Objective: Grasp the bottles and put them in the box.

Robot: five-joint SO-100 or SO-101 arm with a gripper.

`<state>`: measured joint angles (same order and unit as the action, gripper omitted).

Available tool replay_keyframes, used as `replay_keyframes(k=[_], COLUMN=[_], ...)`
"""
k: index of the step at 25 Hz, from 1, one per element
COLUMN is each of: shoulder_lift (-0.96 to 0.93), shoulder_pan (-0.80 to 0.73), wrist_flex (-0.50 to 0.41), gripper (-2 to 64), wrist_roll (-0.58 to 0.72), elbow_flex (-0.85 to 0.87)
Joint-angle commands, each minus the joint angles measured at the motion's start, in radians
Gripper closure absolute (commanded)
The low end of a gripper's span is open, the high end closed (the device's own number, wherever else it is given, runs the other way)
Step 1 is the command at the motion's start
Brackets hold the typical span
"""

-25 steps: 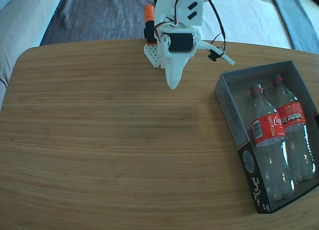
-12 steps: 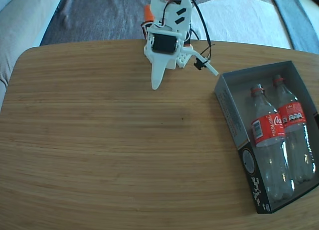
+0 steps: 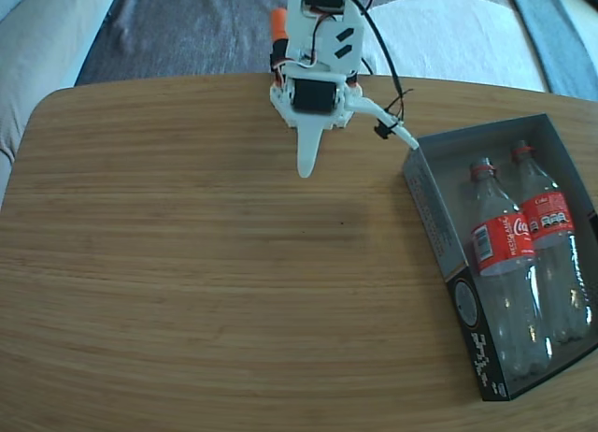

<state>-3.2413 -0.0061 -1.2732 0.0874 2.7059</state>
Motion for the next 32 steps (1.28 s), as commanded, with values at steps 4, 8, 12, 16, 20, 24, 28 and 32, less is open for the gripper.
replay_keyframes(k=[4, 8, 12, 16, 20, 24, 28, 32], shoulder_lift=[-0.002, -0.002, -0.002, -0.002, -0.002, -0.002, -0.002, -0.002], shoulder_pan=[-0.061, -0.06, -0.06, -0.06, -0.06, -0.061, -0.061, -0.061], wrist_flex=[0.054, 0.054, 0.083, 0.195, 0.229, 0.229, 0.229, 0.229], gripper=[61.6, 61.6, 61.6, 61.6, 61.7, 61.7, 61.7, 61.6], wrist_roll=[-0.035, -0.035, -0.035, -0.037, -0.037, -0.037, -0.037, -0.035], elbow_flex=[0.037, 0.063, 0.094, 0.127, 0.138, 0.138, 0.138, 0.138])
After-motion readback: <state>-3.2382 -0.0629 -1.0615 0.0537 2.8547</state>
